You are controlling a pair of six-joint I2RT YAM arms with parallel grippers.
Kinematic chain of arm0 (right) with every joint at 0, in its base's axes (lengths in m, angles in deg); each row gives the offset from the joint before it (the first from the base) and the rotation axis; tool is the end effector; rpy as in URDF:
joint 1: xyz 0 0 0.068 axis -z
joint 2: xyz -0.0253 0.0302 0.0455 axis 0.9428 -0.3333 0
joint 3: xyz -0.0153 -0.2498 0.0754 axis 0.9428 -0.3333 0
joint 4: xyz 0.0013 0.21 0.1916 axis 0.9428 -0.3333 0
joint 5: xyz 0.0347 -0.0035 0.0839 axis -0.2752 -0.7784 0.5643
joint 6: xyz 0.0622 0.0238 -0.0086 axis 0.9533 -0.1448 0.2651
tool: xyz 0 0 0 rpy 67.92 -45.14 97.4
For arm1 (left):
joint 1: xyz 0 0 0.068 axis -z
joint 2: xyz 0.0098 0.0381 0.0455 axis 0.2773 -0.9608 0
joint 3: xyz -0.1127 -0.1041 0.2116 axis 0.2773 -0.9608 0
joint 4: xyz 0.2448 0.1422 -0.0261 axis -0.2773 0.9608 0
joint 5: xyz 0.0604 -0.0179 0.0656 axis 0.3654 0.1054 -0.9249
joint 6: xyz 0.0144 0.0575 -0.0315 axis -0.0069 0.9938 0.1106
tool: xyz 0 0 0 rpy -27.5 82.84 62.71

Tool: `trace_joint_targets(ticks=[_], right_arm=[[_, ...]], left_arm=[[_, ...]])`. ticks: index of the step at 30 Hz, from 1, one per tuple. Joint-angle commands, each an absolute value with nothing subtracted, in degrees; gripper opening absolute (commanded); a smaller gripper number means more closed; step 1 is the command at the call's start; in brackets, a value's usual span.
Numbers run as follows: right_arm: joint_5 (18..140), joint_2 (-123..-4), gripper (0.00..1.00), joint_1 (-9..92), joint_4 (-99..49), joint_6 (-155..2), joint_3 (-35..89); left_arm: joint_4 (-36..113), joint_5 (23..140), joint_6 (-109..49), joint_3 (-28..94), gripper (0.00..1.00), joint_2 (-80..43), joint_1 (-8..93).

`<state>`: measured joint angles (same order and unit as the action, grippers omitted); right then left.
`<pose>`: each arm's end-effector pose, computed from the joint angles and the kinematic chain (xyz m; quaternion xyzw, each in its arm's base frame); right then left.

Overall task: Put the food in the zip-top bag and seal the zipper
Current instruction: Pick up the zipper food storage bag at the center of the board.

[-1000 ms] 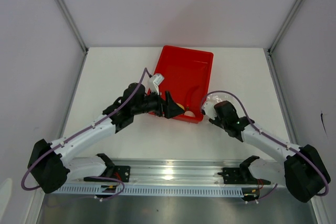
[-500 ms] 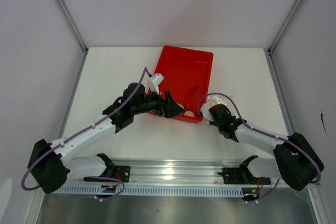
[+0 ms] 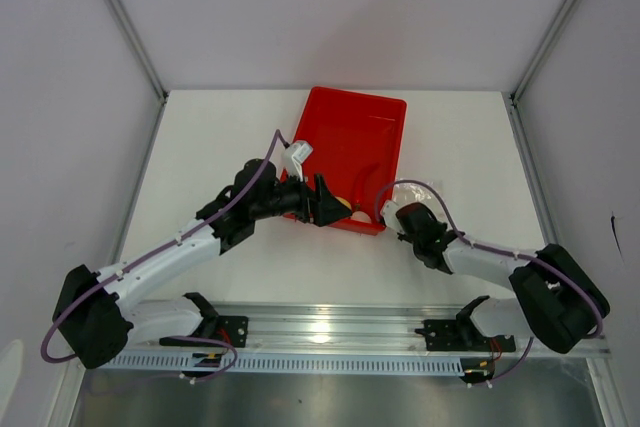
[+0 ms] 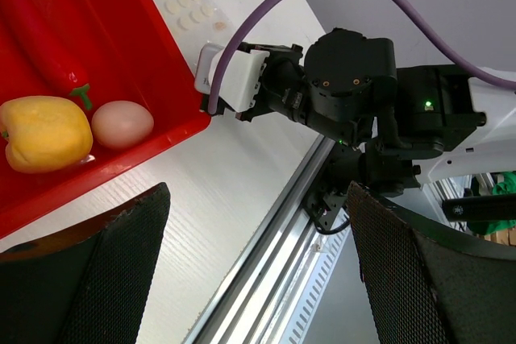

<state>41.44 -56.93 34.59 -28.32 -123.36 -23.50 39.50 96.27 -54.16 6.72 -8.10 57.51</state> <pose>0.2149 0.1229 0.0962 -0.5013 0.7718 -0.2554 0.2964 0.2146 -0.2175 0.2705 0.1547 0.7887 -0.4851 0.3445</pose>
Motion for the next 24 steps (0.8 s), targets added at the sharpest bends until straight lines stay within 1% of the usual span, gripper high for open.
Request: trace_joint_targets(ticks=[1,7,17,20,23,24], right_arm=[[37.9,-57.8,0.31,34.0,-21.7,-125.0,-24.1],[35.5,-57.7,0.32,32.9,-16.6,-127.7,-25.6],[33.4,-66.0,0.31,32.8,-8.6,-128.4,-25.8],[30.9,-69.0,0.27,32.9,-3.8,-128.9,-26.2],[29.1,-72.0,0.2,32.8,0.4,-130.2,-26.4],[28.9,-72.3,0.14,32.8,1.1,-129.9,-26.3]], left_arm=[[37.6,97.5,-53.8,6.6,0.93,-6.9,57.7],[36.9,97.6,-54.1,6.2,0.92,-7.0,57.8],[36.9,97.7,-54.0,5.9,0.93,-7.3,57.8],[36.9,97.8,-54.0,6.4,0.93,-7.6,57.7],[37.2,97.7,-53.9,6.3,0.93,-7.4,57.7],[37.2,97.6,-53.9,6.2,0.92,-7.3,57.7]])
